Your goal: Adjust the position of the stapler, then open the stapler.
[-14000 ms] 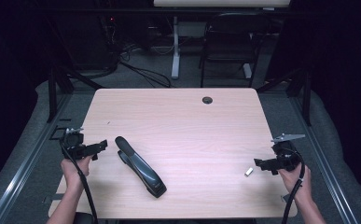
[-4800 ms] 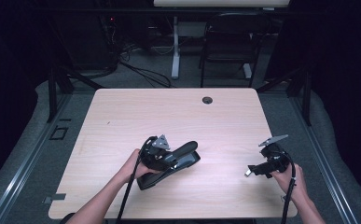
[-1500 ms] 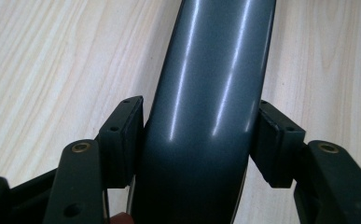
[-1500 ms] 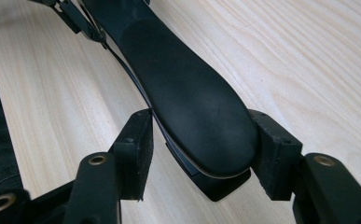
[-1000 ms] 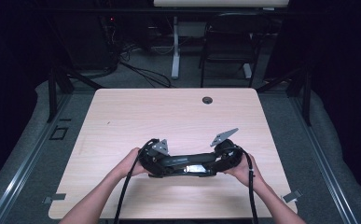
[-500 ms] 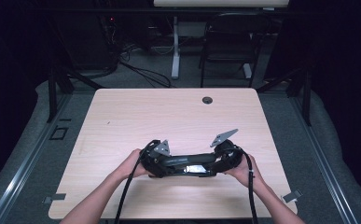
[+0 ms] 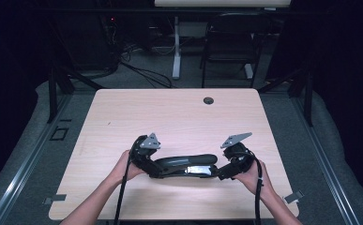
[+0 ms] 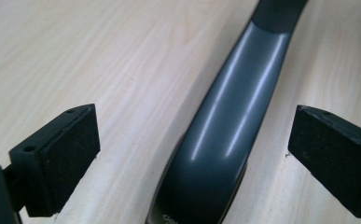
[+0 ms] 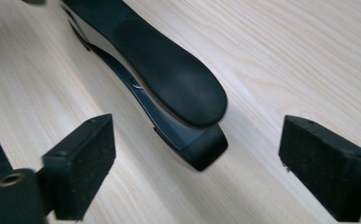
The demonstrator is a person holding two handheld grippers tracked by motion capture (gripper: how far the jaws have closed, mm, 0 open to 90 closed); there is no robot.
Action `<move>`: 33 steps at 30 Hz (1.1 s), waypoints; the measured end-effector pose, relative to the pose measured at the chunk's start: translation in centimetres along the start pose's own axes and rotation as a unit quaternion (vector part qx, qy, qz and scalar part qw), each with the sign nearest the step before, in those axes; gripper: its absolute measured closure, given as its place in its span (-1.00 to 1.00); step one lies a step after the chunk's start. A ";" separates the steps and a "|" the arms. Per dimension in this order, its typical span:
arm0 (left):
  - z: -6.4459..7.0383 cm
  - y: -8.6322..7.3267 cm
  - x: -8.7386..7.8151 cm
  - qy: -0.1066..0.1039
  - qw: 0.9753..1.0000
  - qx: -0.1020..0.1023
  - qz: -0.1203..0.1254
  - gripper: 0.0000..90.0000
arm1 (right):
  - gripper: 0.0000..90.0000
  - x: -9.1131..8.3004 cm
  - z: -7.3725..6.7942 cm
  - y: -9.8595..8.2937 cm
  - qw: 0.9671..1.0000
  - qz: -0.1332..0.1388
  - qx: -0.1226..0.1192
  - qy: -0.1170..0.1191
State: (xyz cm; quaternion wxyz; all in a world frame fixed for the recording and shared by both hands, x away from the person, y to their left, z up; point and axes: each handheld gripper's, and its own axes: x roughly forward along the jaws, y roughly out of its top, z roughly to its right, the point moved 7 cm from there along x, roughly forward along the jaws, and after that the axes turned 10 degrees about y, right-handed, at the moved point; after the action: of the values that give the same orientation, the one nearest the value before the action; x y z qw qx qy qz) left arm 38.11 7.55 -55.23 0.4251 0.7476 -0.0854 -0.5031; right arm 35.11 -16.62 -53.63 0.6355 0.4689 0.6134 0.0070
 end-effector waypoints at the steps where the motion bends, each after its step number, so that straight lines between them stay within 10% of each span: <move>1: 0.0 0.2 -0.2 0.003 1.000 -0.005 0.006 -0.97 | -0.84 0.0 0.1 -0.1 1.000 -0.002 0.003 -0.002; 6: 0.6 1.1 -0.8 0.019 0.999 -0.024 0.022 -0.99 | -0.91 -0.1 0.1 -1.3 1.000 -0.004 0.029 0.000; 15: 5.1 3.6 -1.6 0.023 0.997 -0.045 0.064 -0.64 | -0.32 -0.9 -0.2 -2.0 1.000 0.007 0.026 -0.003; 26: 7.1 3.3 0.0 0.052 0.994 -0.086 0.042 0.03 | 0.43 0.3 -1.0 -2.6 0.999 -0.028 -0.017 -0.011; 33: 8.3 3.4 1.2 0.057 0.993 -0.076 0.062 0.47 | 0.78 1.2 -1.6 -2.0 0.998 0.001 -0.046 -0.050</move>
State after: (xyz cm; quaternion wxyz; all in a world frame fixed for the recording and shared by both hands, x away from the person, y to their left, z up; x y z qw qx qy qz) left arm 32.81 0.18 -54.66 0.5156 0.7337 -0.0685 -0.4371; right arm 33.01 -16.16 -55.46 0.6861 0.4396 0.5795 0.0131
